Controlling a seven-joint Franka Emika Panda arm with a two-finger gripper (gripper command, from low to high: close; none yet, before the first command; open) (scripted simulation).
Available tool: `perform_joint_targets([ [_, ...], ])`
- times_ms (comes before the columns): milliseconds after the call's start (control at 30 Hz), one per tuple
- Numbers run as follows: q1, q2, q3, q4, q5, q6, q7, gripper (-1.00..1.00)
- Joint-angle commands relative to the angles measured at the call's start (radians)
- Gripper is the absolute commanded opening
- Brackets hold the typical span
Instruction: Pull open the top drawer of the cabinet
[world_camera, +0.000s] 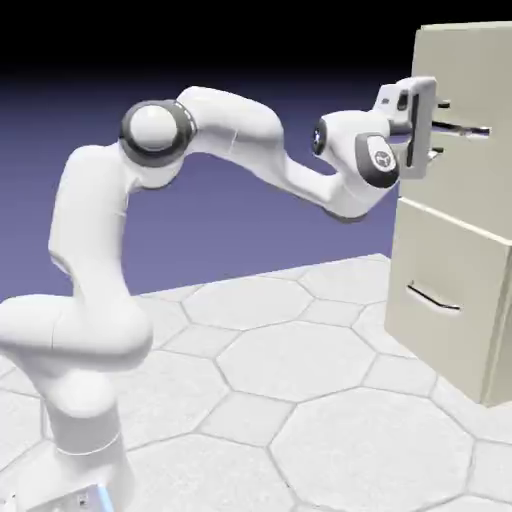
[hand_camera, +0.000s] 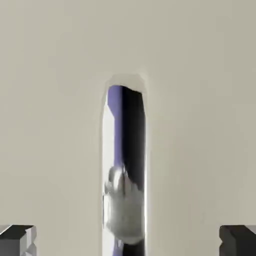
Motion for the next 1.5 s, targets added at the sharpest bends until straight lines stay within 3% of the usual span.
perform_joint_targets([
  [0,-0.009,-0.003,0.007,0.008,-0.002,-0.002,0.003,0.00],
  [33,-0.009,-0.003,0.007,0.008,-0.002,-0.002,0.003,-1.00],
  [800,0.788,0.127,-0.659,-0.547,0.109,0.131,-0.179,-1.00],
  [1400,1.431,-0.118,-1.302,-0.960,-0.067,0.150,-0.022,-1.00],
  [1433,1.431,-0.118,-1.302,-0.960,-0.067,0.150,-0.022,1.00],
  [1467,1.431,-0.118,-1.302,-0.960,-0.067,0.150,-0.022,1.00],
])
